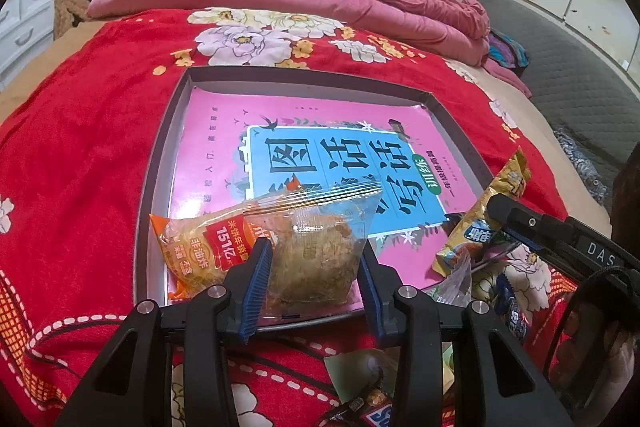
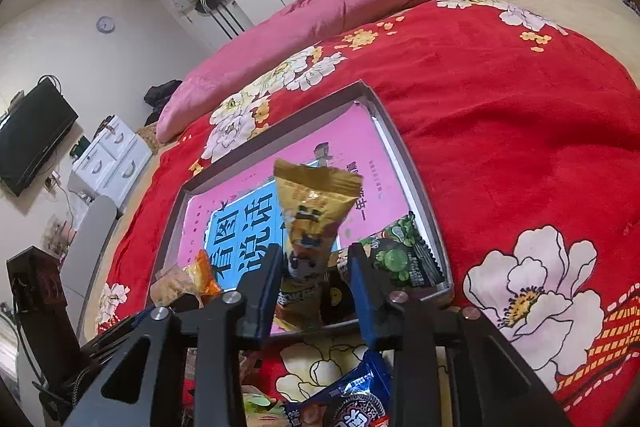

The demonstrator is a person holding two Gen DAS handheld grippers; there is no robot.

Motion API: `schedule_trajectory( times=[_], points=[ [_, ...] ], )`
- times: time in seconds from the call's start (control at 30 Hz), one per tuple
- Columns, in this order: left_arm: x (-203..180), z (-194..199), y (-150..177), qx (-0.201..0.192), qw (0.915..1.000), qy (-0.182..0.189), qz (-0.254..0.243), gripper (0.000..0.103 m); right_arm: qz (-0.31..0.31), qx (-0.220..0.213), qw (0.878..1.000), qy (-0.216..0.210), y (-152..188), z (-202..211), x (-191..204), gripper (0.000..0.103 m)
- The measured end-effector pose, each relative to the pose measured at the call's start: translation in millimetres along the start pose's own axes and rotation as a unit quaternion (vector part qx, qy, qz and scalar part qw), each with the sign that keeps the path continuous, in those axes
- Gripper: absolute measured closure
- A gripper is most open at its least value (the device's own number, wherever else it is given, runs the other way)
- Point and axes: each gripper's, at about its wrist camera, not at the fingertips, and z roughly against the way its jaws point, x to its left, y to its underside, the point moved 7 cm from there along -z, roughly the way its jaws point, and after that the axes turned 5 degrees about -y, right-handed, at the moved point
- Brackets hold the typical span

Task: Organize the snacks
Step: 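Lower the gold snack stick into the tray with right gripper and release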

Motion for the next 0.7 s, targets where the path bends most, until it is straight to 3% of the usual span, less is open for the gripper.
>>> schedule_trajectory(
  times=[0.3, 0.7],
  points=[
    [-0.5, -0.7, 0.5, 0.002, 1.0, 0.002, 0.004, 0.057, 0.01, -0.002, 1.0, 0.003, -1.1, 2.1, 3.2, 0.066],
    [12.0, -2.3, 1.6, 0.014, 0.9987, 0.013, 0.047, 0.054, 0.034, 0.001, 0.999, 0.0, 1.2, 2.3, 14.5, 0.066]
  ],
)
